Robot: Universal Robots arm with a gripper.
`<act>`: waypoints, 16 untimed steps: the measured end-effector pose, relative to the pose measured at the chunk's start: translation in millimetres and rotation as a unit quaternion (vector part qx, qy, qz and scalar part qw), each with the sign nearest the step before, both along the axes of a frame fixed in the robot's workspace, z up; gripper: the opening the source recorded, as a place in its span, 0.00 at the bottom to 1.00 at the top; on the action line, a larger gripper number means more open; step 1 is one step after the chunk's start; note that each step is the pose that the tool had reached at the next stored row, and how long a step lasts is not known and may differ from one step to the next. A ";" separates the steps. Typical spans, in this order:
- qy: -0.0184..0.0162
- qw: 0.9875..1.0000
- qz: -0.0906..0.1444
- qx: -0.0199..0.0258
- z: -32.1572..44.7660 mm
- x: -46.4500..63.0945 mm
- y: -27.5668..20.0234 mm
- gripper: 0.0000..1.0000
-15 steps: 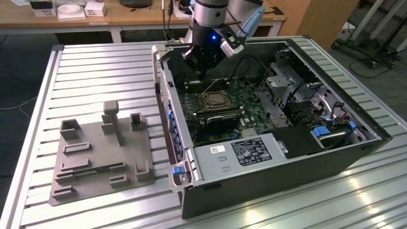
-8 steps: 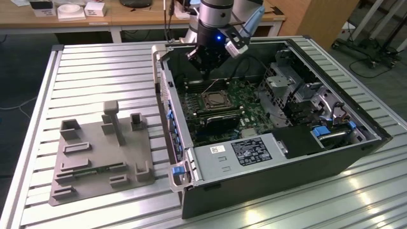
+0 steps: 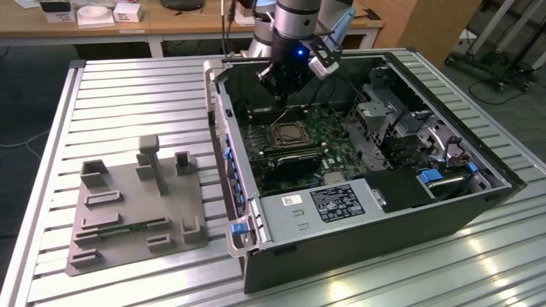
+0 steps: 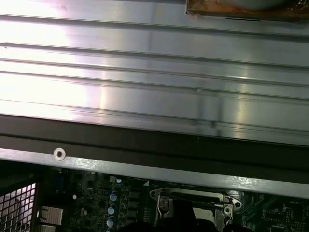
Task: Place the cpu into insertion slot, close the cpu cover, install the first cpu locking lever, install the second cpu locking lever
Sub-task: 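Install the first cpu locking lever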
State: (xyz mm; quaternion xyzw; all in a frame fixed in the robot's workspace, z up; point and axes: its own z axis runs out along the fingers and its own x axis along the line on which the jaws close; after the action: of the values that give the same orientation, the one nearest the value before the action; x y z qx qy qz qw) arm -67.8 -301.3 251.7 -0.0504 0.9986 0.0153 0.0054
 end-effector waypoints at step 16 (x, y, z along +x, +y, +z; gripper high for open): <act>0.000 1.000 0.000 0.018 -18.7 -0.3 0.2 0.10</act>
State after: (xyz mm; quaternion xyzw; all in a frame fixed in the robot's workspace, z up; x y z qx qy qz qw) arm -68.0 -301.1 233.1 -0.0503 0.9981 0.0337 0.0063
